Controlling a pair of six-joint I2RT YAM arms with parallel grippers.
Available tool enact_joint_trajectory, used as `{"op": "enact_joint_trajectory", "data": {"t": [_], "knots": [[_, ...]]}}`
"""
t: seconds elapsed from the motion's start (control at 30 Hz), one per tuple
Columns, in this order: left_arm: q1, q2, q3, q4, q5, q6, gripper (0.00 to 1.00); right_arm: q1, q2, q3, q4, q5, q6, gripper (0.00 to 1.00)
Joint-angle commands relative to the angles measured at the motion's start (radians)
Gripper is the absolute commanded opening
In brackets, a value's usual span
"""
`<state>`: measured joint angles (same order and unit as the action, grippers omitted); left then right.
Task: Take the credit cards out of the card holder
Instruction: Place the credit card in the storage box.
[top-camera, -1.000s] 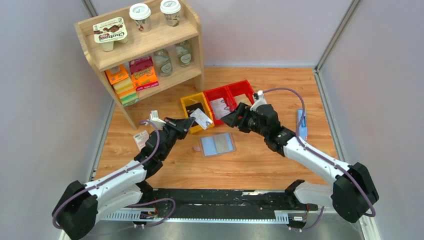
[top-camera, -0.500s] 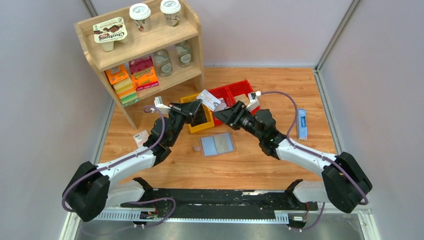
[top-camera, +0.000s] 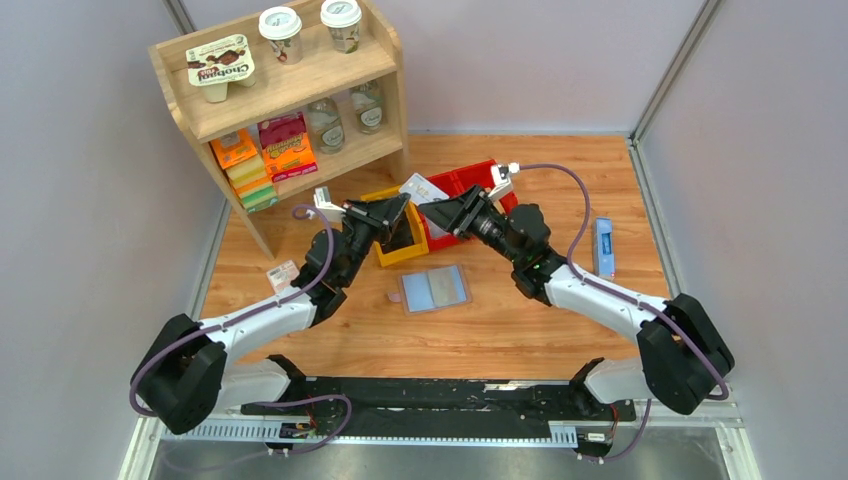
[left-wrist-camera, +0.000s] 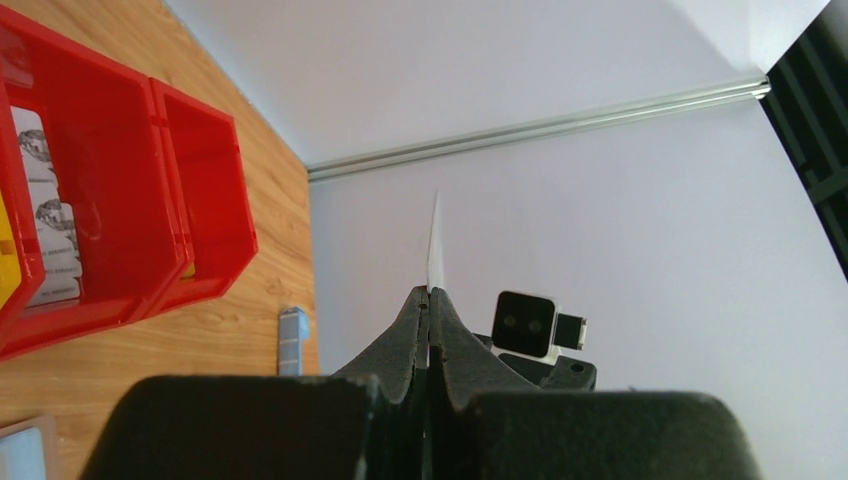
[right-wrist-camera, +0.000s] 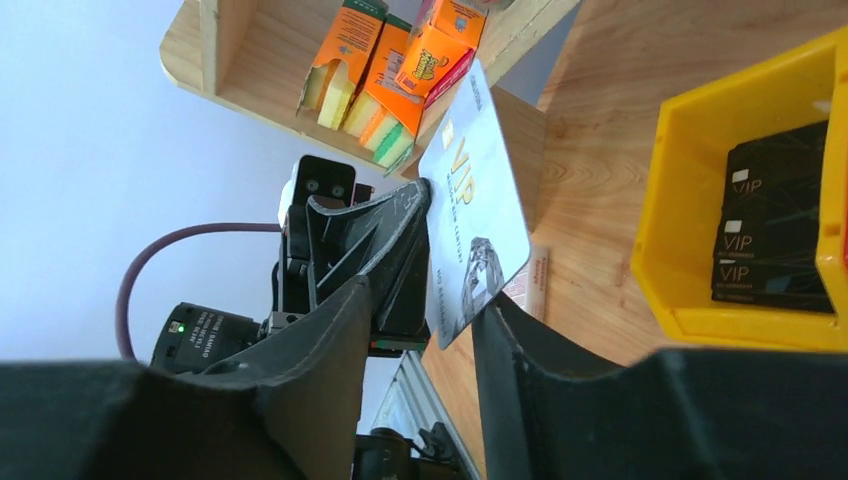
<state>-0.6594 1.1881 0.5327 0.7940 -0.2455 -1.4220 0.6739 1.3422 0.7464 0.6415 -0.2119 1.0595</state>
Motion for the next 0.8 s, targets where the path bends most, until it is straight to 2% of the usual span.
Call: {"op": "enact_joint_trajectory", "data": {"t": [0.0,0.2,0.23,0.27,0.33,0.4,0.43,0.53,0.67,0.7,0.73,0.77], "knots": [[0.001,0.008,0.036,0.063,0.018,-0.021,0.0,0.006,0.015,0.059,0.038,-0.001,-0.039,0.37],[0.001,0.002,0.012,0.074,0.002,-0.015,0.0,0.004,0.02,0.114,-0.071,-0.009,-0.104,0.03],[0.001,-0.001,0.006,0.079,-0.001,-0.017,0.0,0.003,0.018,0.122,-0.086,-0.012,-0.111,0.0],[0.001,-0.005,-0.009,0.08,-0.006,-0.015,0.01,0.001,0.017,0.128,-0.103,-0.015,-0.124,0.0],[0.004,-0.019,-0.032,0.08,-0.014,-0.008,0.09,-0.008,0.015,0.14,-0.138,-0.033,-0.145,0.0],[0.018,-0.036,-0.056,0.068,0.006,0.014,0.21,-0.026,0.021,0.157,-0.187,-0.073,-0.173,0.0],[0.038,-0.056,-0.062,0.047,0.038,0.043,0.31,-0.036,0.021,0.169,-0.219,-0.092,-0.188,0.0],[0.087,-0.11,-0.077,-0.036,0.115,0.127,0.41,-0.072,0.037,0.218,-0.357,-0.155,-0.259,0.0],[0.182,-0.205,-0.06,-0.255,0.273,0.3,0.47,-0.125,0.087,0.336,-0.607,-0.221,-0.396,0.0],[0.205,-0.234,-0.015,-0.397,0.332,0.41,0.48,-0.137,0.11,0.379,-0.697,-0.233,-0.438,0.0],[0.211,-0.248,0.007,-0.471,0.347,0.464,0.48,-0.149,0.132,0.413,-0.768,-0.242,-0.473,0.0],[0.21,-0.271,0.059,-0.625,0.362,0.585,0.51,-0.161,0.156,0.453,-0.82,-0.256,-0.515,0.0]]}}
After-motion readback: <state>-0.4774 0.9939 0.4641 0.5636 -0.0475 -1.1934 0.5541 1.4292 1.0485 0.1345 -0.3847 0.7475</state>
